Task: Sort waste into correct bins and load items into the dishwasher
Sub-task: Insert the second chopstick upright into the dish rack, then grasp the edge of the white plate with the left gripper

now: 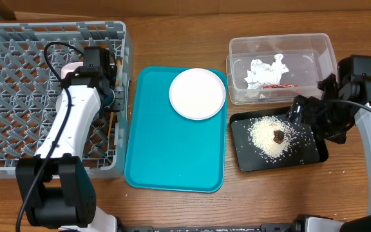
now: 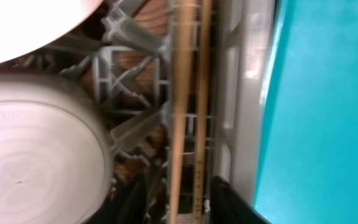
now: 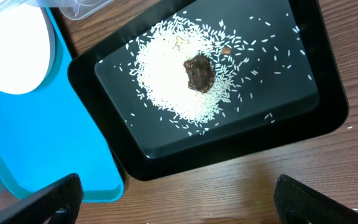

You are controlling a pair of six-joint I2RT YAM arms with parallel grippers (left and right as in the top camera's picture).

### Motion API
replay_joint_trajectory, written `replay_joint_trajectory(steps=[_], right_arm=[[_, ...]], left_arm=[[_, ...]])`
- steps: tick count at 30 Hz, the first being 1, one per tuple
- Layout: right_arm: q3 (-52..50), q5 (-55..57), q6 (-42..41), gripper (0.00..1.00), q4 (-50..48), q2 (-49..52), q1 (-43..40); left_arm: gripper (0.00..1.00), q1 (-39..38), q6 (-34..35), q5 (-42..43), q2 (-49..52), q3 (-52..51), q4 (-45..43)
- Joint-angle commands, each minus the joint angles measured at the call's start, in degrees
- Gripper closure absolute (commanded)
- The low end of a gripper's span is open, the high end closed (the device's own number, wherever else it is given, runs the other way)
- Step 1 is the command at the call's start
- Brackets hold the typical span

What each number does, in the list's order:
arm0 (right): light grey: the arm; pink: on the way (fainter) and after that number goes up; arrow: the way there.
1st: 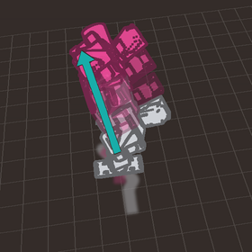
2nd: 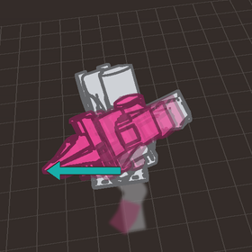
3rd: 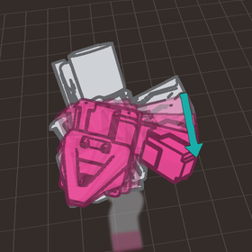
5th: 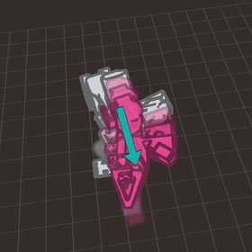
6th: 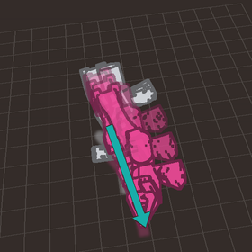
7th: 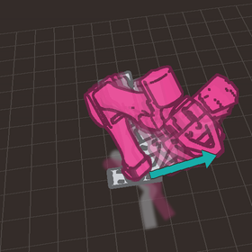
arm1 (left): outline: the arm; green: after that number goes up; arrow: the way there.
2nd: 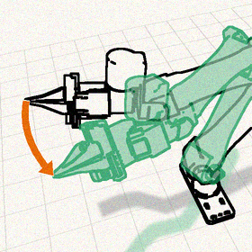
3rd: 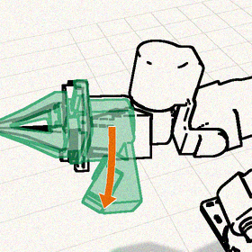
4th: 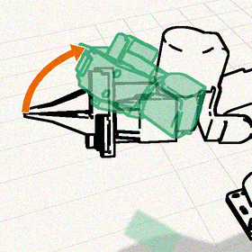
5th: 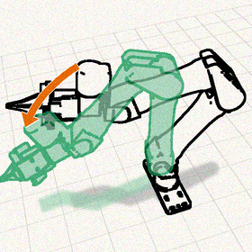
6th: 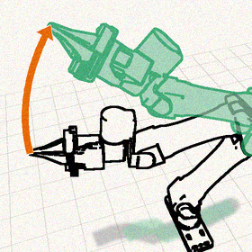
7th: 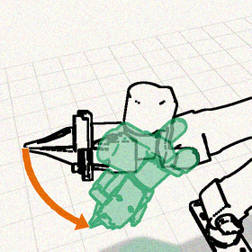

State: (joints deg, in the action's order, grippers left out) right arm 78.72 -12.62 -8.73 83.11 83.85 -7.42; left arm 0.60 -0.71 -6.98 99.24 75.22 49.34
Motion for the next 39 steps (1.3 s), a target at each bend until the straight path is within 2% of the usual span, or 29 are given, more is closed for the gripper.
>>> replay_joint_trajectory(steps=[1, 5, 10, 12, 16, 19, 25, 33, 35, 39], right_arm=[[0.74, 0.17, 0.24, 0.0, -0.24, -0.48, -0.04], [0.74, 0.17, 0.24, 0.0, -0.24, -0.48, -0.04], [0.74, 0.17, 0.24, 0.0, -0.26, -0.48, -0.04], [0.74, 0.17, 0.24, 0.0, -0.24, -0.48, -0.04], [0.74, 0.17, 0.24, 0.0, -0.22, -0.48, -0.04], [0.74, 0.17, 0.24, 0.0, -0.24, -0.48, -0.04], [0.74, 0.17, 0.24, 0.0, -0.22, -0.48, -0.04], [0.74, 0.2, 0.24, 0.0, -0.26, -0.48, -0.04], [0.74, 0.17, 0.24, 0.0, -0.26, -0.48, -0.04], [0.74, 0.2, 0.24, 0.0, -0.28, -0.48, -0.04]], left_arm=[[0.58, 0.13, -0.59, 0.42, -0.68, 1.33, 0.72], [0.58, 0.04, -0.57, 3.63, -2.67, 6.47, 4.59], [0.54, -2.21, -1.27, 22.58, -5.7, 13.11, 4.9], [0.53, -4.13, -2.21, 24.85, -5.88, 13.16, 3.23], [0.51, -11.23, -6.73, 24.37, -3.87, 13.0, 1.25], [0.49, -19.52, -11.96, 21.46, 1.44, 13.0, -0.76], [0.44, -28.11, -17.09, 17.64, 11.61, 13.0, -4.22], [0.45, -31.76, -17.31, 13.81, 21.38, 13.0, -4.02], [0.49, -31.76, -17.29, 12.87, 23.15, 13.0, -2.32], [0.57, -31.71, -17.0, 4.7, 24.09, 13.0, 0.83]])
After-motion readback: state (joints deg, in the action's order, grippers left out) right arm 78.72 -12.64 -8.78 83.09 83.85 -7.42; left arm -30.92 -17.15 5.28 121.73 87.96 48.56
